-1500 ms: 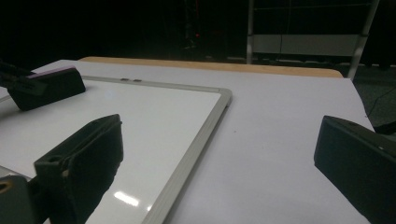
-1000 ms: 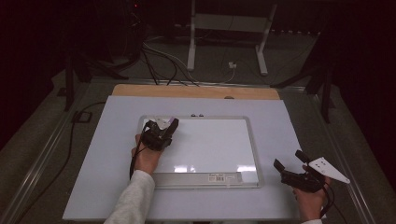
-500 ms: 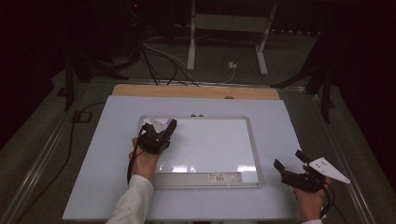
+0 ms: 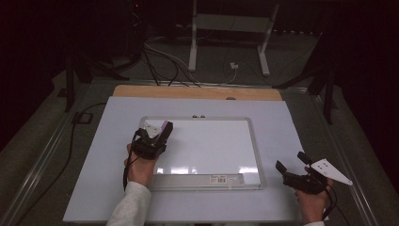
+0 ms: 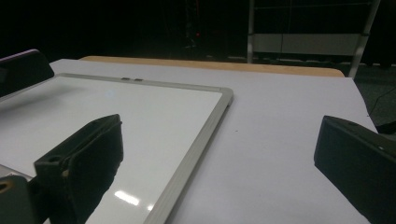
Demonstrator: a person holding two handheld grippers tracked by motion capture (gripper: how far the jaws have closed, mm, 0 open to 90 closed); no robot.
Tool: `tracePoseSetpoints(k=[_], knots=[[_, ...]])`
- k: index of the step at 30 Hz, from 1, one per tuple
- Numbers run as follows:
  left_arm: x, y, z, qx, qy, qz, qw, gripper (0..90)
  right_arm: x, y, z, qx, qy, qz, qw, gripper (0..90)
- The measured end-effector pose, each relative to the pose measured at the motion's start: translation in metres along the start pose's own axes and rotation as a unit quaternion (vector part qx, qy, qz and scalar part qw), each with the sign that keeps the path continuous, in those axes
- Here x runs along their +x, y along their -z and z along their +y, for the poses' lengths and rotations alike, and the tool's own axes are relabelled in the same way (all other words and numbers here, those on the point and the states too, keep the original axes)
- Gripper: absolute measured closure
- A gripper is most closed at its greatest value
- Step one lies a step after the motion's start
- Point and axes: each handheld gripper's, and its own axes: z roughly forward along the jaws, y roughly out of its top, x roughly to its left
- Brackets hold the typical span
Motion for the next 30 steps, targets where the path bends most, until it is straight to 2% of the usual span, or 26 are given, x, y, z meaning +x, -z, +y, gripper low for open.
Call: tracePoseSetpoints(k=[19, 30], knots=[[0.004, 0.02, -0.014, -0.005, 0.016, 0.022, 0.9996, 64.0, 0.001, 0.0, 0.0, 0.001, 0.001, 0.0, 1.0, 1.9], [0.006, 0.026, -0.022, -0.007, 0.029, 0.033, 0.999, 64.1, 0.0, 0.0, 0.0, 0.001, 0.0, -0.001, 1.0, 1.9]])
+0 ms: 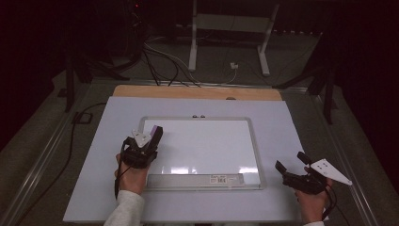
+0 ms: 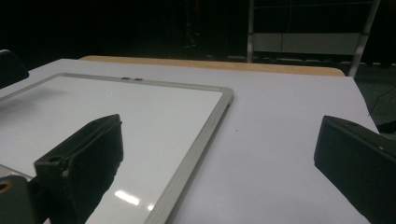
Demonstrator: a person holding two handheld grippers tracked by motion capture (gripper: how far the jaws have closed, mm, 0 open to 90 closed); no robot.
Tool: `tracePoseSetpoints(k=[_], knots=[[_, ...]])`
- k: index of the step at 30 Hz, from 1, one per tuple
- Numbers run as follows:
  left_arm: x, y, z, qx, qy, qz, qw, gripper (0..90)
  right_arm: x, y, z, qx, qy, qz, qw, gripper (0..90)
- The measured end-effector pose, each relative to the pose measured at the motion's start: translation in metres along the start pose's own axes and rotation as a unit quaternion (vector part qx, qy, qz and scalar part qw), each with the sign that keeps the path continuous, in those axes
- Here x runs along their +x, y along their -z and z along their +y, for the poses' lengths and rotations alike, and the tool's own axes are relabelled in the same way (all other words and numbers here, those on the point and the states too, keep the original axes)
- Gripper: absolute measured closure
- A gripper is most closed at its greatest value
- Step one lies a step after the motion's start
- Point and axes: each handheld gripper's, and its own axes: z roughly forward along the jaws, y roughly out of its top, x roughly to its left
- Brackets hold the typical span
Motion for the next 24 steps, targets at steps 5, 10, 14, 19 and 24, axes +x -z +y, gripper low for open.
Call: tracePoseSetpoints(k=[5, 10, 14, 19, 24], knots=[[0.001, 0.004, -0.003, -0.002, 0.003, 0.005, 1.0, 64.0, 0.0, 0.0, 0.0, 0.0, 0.001, 0.0, 1.0, 1.9], [0.002, 0.007, -0.008, -0.001, 0.006, 0.01, 0.9999, 64.1, 0.0, -0.001, 0.0, 0.002, 0.001, 0.0, 1.0, 1.9], [0.003, 0.009, -0.011, 0.0, 0.01, 0.014, 0.9999, 64.0, 0.0, -0.001, 0.0, 0.003, -0.001, 0.0, 1.0, 1.9], [0.003, 0.01, -0.018, 0.003, 0.02, 0.018, 0.9996, 64.0, 0.001, -0.001, 0.0, 0.002, 0.001, 0.0, 1.0, 2.0], [0.005, 0.012, -0.025, 0.007, 0.028, 0.024, 0.9993, 64.1, 0.002, -0.001, 0.0, 0.003, 0.0, 0.001, 1.0, 1.9]])
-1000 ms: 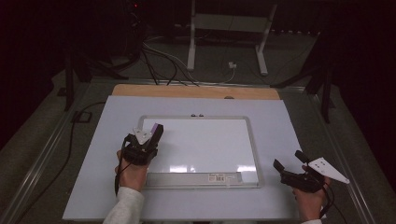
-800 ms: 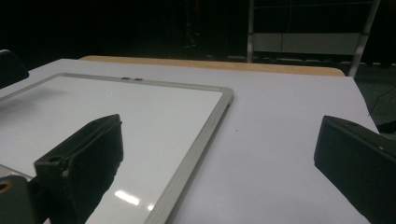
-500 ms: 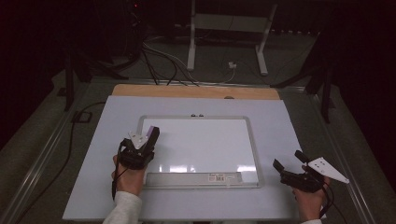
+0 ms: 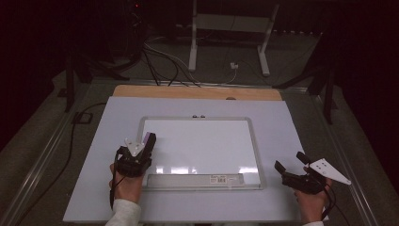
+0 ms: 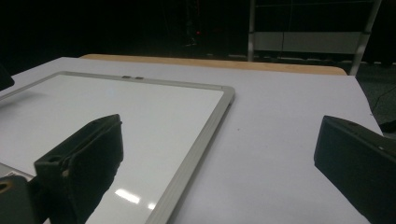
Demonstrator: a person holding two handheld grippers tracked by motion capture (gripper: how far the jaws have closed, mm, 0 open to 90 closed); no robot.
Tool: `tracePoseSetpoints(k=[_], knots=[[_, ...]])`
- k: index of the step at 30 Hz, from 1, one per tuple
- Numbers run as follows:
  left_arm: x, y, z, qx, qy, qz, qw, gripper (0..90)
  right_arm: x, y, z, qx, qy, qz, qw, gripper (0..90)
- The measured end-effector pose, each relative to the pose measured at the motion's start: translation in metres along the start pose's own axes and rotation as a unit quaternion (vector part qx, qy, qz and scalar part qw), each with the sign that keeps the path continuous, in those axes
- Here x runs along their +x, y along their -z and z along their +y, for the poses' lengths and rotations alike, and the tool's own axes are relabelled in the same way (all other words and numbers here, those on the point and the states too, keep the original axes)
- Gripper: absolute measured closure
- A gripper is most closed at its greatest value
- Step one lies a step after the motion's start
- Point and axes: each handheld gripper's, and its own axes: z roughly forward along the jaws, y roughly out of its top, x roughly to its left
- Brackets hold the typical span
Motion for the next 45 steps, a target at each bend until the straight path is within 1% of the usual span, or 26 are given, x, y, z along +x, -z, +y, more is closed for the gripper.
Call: tracePoseSetpoints(k=[3, 11, 15, 23, 27, 32, 35, 45], knots=[[0.0, 0.002, -0.004, 0.003, 0.002, 0.004, 1.0, 64.0, 0.0, 0.0, 0.0, -0.001, 0.0, 0.0, 1.0, 1.9], [0.002, 0.003, -0.014, 0.015, 0.003, 0.005, 0.9999, 64.1, 0.0, 0.0, 0.0, -0.001, 0.0, 0.0, 1.0, 1.9], [0.004, 0.006, -0.018, 0.018, 0.008, 0.007, 0.9998, 64.1, 0.0, 0.0, 0.0, -0.001, 0.0, 0.0, 1.0, 1.9], [0.004, 0.009, -0.028, 0.032, 0.006, 0.009, 0.9994, 64.0, 0.001, -0.001, 0.0, 0.0, 0.002, 0.002, 1.0, 1.9], [0.004, 0.011, -0.032, 0.034, 0.005, 0.011, 0.9994, 64.0, 0.001, -0.001, 0.0, 0.0, 0.001, 0.002, 1.0, 1.9], [0.003, 0.013, -0.034, 0.036, 0.008, 0.008, 0.9993, 63.9, 0.002, -0.001, 0.0, 0.001, 0.003, 0.003, 1.0, 1.9], [0.002, 0.014, -0.035, 0.038, 0.008, 0.003, 0.9992, 63.5, 0.002, -0.001, 0.0, 0.001, 0.002, 0.003, 1.0, 1.9], [-0.002, 0.021, -0.039, 0.042, 0.019, -0.008, 0.9989, 57.2, 0.002, -0.002, 0.0, 0.001, 0.003, 0.003, 1.0, 1.9]])
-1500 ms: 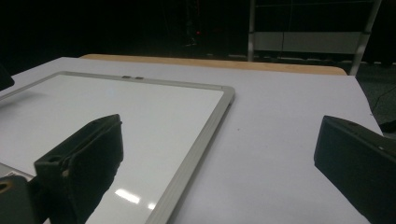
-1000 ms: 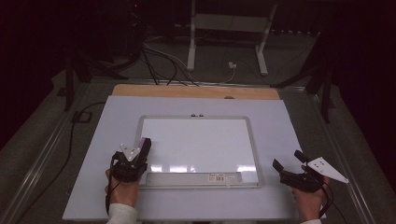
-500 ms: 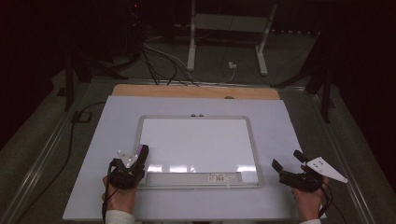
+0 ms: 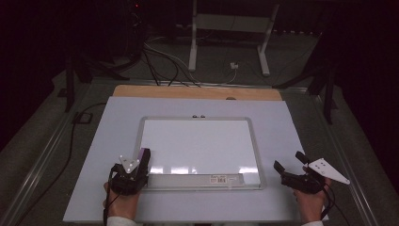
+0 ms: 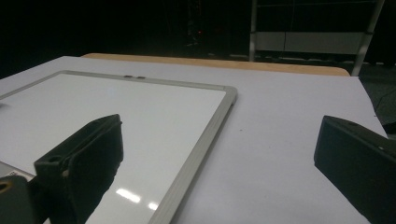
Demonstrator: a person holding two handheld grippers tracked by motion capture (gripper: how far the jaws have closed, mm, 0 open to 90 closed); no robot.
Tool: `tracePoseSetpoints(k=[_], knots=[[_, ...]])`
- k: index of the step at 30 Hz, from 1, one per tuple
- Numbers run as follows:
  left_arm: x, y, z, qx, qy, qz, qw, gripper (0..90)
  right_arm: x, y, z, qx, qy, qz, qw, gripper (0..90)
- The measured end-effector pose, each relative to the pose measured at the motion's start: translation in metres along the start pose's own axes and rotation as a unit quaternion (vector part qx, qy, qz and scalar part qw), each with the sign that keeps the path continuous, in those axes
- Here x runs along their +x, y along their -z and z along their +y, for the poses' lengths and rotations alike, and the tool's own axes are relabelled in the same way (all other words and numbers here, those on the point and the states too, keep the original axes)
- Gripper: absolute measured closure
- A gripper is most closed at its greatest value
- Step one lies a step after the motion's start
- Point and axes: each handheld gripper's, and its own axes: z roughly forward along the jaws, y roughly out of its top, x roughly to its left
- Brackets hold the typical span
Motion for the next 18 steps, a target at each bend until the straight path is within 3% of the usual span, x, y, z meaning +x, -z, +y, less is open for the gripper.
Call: tracePoseSetpoints(k=[10, 17, 18], knots=[[0.0015, 0.0042, -0.0014, 0.008, 0.014, -0.013, 0.9998, 54.3, 0.0004, -0.0004, 0.0, 0.0, 0.0, 0.0, 1.0, 1.9], [0.0003, 0.0056, -0.002, 0.007, 0.01, -0.023, 0.9997, 52.2, 0.0004, -0.0008, 0.0, 0.0, 0.001, 0.001, 1.0, 1.9], [0.0004, 0.0056, -0.0012, 0.001, 0.009, -0.021, 0.9997, 48.8, 0.0004, -0.0008, 0.0, 0.0, 0.001, 0.001, 1.0, 1.9]])
